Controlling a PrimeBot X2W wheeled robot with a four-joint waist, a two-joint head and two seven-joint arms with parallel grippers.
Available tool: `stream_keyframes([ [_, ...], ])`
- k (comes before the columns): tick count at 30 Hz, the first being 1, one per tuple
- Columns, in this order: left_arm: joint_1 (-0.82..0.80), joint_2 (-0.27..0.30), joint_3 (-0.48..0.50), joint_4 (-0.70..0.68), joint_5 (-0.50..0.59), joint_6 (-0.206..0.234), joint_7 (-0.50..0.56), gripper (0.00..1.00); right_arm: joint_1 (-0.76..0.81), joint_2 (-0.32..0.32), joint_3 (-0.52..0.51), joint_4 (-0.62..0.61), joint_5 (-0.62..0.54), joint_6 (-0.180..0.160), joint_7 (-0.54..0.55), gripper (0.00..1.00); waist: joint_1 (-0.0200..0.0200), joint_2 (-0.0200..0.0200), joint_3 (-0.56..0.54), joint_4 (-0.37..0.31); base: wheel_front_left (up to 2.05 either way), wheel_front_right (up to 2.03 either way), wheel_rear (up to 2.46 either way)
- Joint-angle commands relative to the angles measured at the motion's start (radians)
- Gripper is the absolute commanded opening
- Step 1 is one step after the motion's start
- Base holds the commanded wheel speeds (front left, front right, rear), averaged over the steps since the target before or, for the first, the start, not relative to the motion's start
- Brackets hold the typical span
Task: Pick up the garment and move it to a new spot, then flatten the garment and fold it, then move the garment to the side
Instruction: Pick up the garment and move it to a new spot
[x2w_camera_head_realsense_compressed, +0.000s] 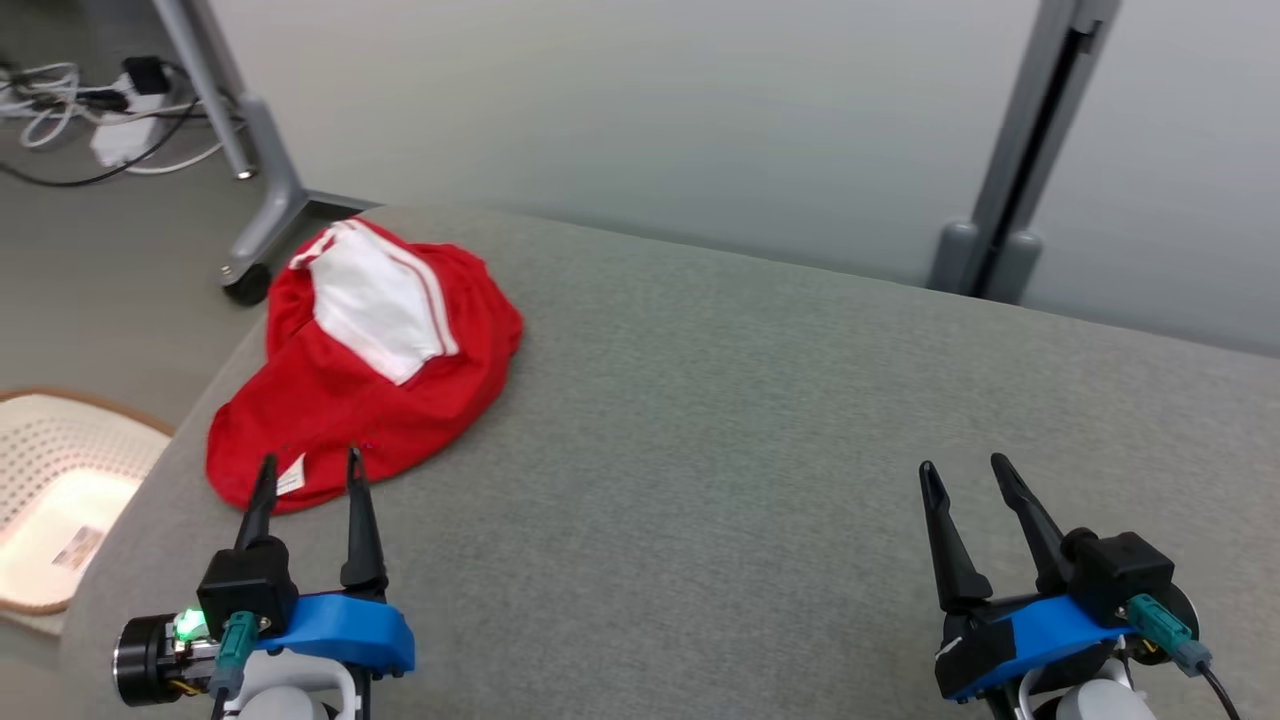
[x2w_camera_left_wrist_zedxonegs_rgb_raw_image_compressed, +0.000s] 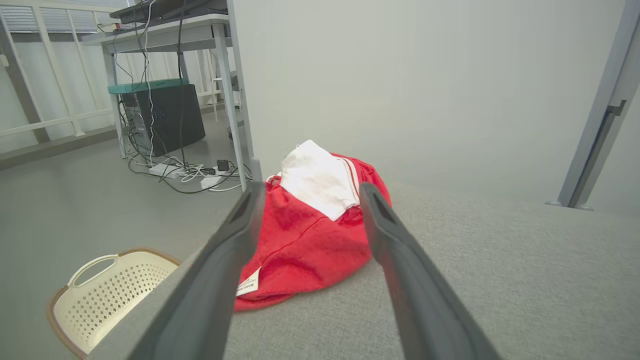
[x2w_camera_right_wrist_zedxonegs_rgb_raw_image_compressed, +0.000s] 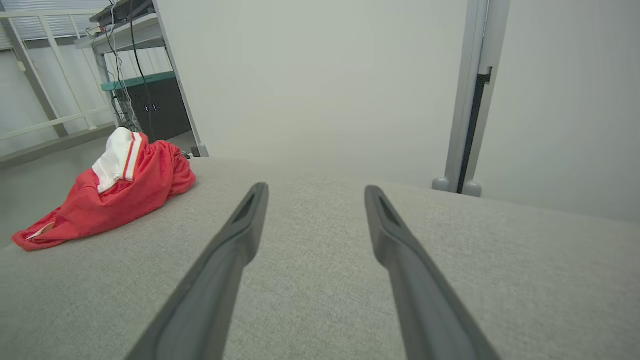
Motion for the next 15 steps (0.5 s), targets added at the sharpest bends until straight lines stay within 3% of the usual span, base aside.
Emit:
stream_keyframes([
  [1, -0.001, 0.005, 0.006, -0.004, -0.001, 0.005, -0.003, 1.0, -0.001, -0.005, 0.001, 0.001, -0.005, 0.002, -0.004, 1.0, 0.0, 0.0, 0.014, 0.022, 0.0, 0.0, 0.0],
  [15, 0.029, 0.028, 0.038, -0.041, -0.026, 0.022, -0.003, 1.0, -0.014, -0.005, 0.016, -0.009, -0.012, 0.002, -0.004, 1.0, 0.0, 0.0, 0.034, 0.161, 0.0, 0.0, 0.0],
])
